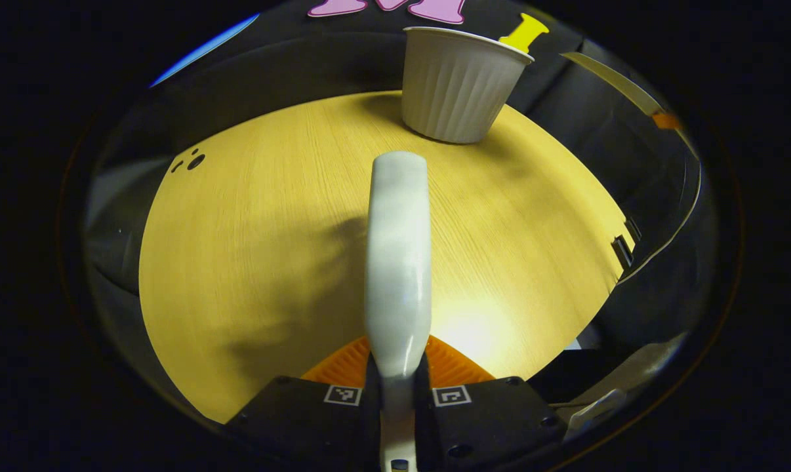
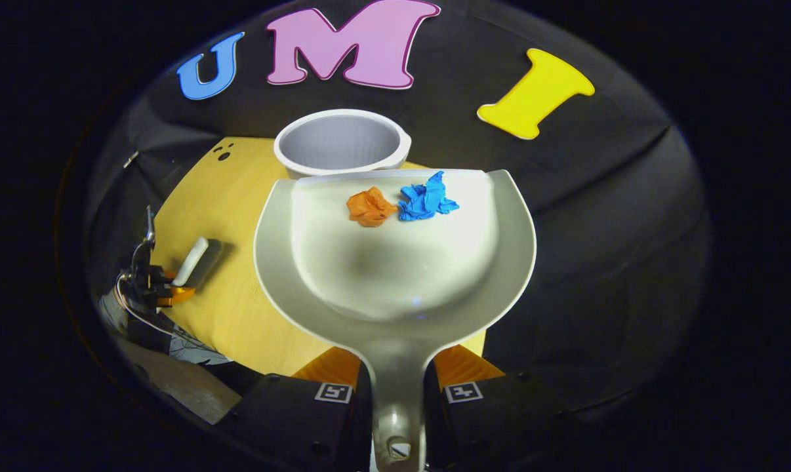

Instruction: Pick up the small broom and dustpan from the desktop, sweep the trash into the dustpan with the broom, and then empty the trash into the garbage bin.

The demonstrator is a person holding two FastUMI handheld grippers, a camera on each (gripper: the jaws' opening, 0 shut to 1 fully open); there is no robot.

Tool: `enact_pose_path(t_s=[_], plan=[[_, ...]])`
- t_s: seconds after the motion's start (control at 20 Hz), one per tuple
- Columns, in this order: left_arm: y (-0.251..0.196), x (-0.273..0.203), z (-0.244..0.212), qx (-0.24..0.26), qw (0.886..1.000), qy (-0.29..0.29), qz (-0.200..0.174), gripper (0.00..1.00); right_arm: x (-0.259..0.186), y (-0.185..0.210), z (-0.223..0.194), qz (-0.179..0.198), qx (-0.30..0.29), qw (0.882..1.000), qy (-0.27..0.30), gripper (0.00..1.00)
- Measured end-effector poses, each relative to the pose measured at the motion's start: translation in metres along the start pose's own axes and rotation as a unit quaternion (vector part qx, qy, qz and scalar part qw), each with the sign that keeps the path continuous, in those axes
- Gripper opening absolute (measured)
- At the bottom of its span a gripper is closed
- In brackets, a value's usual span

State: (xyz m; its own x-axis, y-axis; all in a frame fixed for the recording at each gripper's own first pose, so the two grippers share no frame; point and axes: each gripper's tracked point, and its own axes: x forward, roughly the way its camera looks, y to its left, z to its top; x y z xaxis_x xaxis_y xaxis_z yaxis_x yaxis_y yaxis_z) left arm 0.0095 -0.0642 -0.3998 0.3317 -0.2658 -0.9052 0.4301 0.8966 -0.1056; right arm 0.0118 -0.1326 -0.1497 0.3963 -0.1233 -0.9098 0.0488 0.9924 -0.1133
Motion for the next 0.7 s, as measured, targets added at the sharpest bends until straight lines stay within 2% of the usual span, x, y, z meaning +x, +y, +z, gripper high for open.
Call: enact_pose_path(t_s=[0.25, 0.4, 0.5, 0.55, 0.65, 0.7], plan=[[0.004, -0.003, -0.006, -0.014, 1.000, -0.007, 0.002, 0.25, 0.022, -0.017, 0.068, -0.039, -0.023, 0.999, 0.006, 0.36], [0.007, -0.003, -0.007, -0.021, 1.000, -0.008, 0.010, 0.25, 0.037, -0.018, 0.096, -0.063, -0.071, 0.995, 0.026, 0.36], [0.007, -0.001, -0.008, -0.028, 1.000, -0.008, 0.011, 0.25, 0.047, -0.020, 0.112, -0.088, -0.124, 0.987, 0.047, 0.33], [0.006, -0.001, -0.009, -0.031, 0.999, -0.008, 0.011, 0.25, 0.050, -0.022, 0.118, -0.102, -0.150, 0.982, 0.056, 0.36], [0.008, 0.000, -0.010, -0.034, 0.999, -0.006, 0.012, 0.25, 0.057, -0.023, 0.133, -0.119, -0.194, 0.971, 0.075, 0.36], [0.008, 0.000, -0.010, -0.035, 0.999, -0.005, 0.013, 0.25, 0.057, -0.024, 0.137, -0.123, -0.210, 0.966, 0.084, 0.40]])
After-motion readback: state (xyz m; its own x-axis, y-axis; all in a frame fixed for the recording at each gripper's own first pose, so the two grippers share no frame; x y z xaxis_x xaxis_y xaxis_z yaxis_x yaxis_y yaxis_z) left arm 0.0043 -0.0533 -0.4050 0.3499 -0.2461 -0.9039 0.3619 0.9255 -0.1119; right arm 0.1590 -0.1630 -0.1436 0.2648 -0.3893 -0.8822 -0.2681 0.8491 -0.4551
